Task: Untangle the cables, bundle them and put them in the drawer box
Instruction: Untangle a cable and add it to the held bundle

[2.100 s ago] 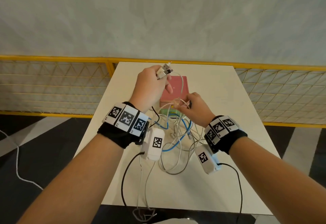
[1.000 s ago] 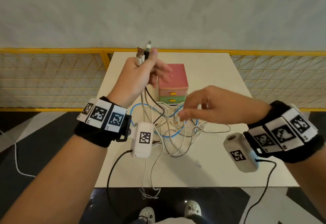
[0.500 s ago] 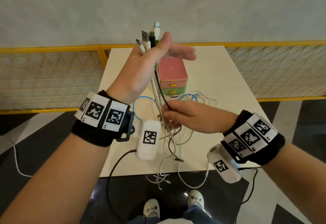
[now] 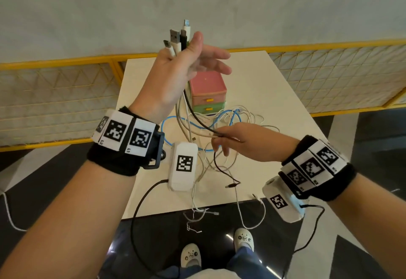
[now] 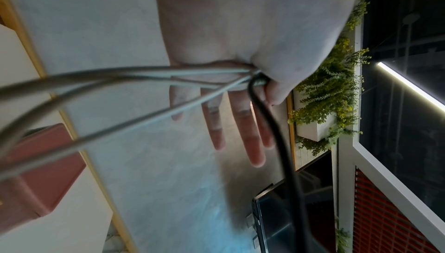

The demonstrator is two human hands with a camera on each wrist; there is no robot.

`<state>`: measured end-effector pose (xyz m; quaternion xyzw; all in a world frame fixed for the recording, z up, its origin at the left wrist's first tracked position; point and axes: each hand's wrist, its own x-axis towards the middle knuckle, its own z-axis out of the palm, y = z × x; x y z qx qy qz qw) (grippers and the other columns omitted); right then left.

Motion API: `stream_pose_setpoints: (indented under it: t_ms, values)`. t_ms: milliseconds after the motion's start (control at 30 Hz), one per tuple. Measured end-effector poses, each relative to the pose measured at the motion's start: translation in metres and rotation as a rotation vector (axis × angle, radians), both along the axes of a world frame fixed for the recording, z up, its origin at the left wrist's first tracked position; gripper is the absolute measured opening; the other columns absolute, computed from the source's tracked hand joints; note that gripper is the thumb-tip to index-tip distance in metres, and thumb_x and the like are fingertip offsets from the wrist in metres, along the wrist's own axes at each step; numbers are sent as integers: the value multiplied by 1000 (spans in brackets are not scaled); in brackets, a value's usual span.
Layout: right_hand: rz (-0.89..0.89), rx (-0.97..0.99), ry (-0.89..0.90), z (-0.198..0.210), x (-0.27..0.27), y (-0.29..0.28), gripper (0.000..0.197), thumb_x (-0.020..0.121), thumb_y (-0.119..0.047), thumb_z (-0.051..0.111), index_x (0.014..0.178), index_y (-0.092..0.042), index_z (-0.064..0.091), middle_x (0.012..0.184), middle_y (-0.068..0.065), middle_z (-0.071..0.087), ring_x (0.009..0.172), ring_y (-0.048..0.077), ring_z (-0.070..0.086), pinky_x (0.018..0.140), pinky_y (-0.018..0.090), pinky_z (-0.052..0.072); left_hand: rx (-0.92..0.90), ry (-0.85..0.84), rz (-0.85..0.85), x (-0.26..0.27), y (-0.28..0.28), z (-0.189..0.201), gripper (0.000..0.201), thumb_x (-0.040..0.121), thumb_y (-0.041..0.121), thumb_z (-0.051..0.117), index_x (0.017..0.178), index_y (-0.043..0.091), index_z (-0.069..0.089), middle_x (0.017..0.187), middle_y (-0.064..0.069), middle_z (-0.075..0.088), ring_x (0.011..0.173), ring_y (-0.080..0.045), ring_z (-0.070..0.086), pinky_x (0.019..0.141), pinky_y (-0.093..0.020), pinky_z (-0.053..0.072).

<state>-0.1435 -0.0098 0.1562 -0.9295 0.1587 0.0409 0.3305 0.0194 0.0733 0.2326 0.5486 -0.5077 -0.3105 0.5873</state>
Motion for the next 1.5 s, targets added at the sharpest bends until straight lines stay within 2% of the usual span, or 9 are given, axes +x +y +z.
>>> stream_pose_setpoints:
  t_ms: [167,367,600,767,1000,1100,1200,1333,1500]
  values:
    - [-77,-5,6,-5,0,3,24,102,-25,33,103,-20,56,86,-2,60,77,14,67,77,37,52,10,-21,2,-1,-1,-2,50,107,35,27,96,17,73,91,-7,76,101,-15,69,92,-31,45]
    - [-109,467,138,-5,0,10,26,103,-26,32,116,-12,50,77,7,46,55,19,65,51,35,57,61,-14,28,-3,2,-4,50,106,39,28,93,24,74,90,-3,77,109,-20,66,101,-42,38]
    - [-41,229,-22,4,-7,-1,81,80,-47,65,147,-22,26,147,-5,38,133,4,37,112,25,32,129,-43,-29,-27,0,-23,49,107,31,28,114,7,70,102,-12,74,107,-17,67,82,-11,49]
    - [-107,466,-365,17,4,3,20,97,-3,45,112,9,51,106,22,63,93,13,63,89,26,53,208,-206,-35,-45,-13,-44,41,105,40,32,120,28,69,116,5,70,118,-5,59,112,-33,37]
    - [-185,718,-472,2,11,15,24,103,-7,22,85,-12,37,64,1,30,47,5,24,42,15,22,70,19,141,-41,-15,-36,16,95,17,62,111,17,64,77,-6,68,68,-13,67,54,-14,47]
    - [-185,746,-486,4,10,11,21,104,-9,22,94,-12,40,60,0,31,42,1,25,39,12,24,-13,101,152,-37,-17,-38,16,96,23,60,111,18,57,60,7,56,53,-15,54,48,-42,51]
    - [-155,789,-461,8,8,5,23,104,-13,24,89,-8,41,60,2,30,44,12,30,41,19,30,9,184,118,-42,-22,-40,35,102,38,39,74,18,45,55,10,41,55,-14,52,76,-69,46]
    - [-121,876,-442,8,5,1,25,104,-13,25,87,-11,44,65,4,34,46,14,42,50,25,43,99,163,139,-47,-30,-39,43,106,38,27,69,17,34,61,3,40,66,-16,55,47,-18,42]
    - [-139,845,-444,9,3,-5,28,105,-15,24,84,-13,43,61,-3,27,45,9,21,44,20,19,104,122,89,-47,-34,-30,43,107,33,25,69,15,33,67,-6,39,70,-23,51,39,-10,36]
